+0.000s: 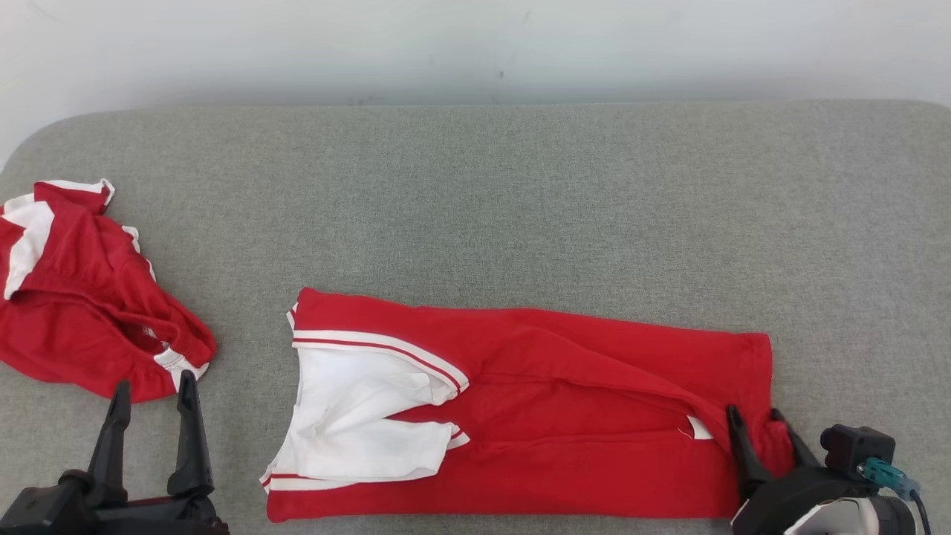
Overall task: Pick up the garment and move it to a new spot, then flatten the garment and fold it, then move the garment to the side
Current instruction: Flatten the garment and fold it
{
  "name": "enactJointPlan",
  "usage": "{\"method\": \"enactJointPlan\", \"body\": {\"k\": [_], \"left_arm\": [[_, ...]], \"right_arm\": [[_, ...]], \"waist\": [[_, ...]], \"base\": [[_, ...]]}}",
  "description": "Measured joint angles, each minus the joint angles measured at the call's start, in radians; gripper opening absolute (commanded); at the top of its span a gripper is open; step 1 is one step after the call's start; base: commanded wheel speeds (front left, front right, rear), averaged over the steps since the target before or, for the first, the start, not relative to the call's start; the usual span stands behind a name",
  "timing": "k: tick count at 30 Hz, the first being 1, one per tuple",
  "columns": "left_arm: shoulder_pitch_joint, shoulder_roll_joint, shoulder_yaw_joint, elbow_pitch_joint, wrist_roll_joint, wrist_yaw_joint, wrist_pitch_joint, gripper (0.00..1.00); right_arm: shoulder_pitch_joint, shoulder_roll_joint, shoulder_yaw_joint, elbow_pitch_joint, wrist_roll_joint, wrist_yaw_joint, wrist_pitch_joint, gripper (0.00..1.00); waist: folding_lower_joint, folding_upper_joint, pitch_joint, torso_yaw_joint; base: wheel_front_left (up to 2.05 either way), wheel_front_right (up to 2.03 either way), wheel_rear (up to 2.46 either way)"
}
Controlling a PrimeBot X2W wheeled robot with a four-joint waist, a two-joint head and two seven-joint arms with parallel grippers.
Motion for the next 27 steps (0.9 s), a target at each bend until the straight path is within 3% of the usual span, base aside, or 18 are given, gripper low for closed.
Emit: {"method": "enactJointPlan", "body": {"k": [9,20,23,27], "left_arm": [[0.002,0.003,-0.002,0.012,0.004,0.000,0.000,1.00],[0.012,0.015,-0.009,0.031,0.009,0.000,0.000,1.00],[0.019,0.014,-0.006,0.031,0.009,0.000,0.000,1.00],[0.036,0.005,-0.003,0.029,0.013,0.000,0.000,1.00]], "right_arm": [[-0.031,-0.037,0.035,0.045,0.063,0.001,0.002,0.00],[-0.070,-0.237,-0.113,0.077,0.070,0.001,0.006,0.00],[-0.070,-0.246,-0.125,0.057,0.067,0.001,0.023,0.00],[-0.062,-0.198,-0.117,-0.025,0.042,0.000,0.046,0.00]], "waist": [[0.0000,0.0000,-0.023,-0.005],[-0.0001,0.0000,-0.065,-0.017],[0.0000,0.0000,-0.073,-0.021],[-0.0001,0.0000,-0.083,-0.029]], "base": [[0.00,0.00,0.00],[0.00,0.00,0.00],[0.00,0.00,0.00],[0.00,0.00,0.00]]}}
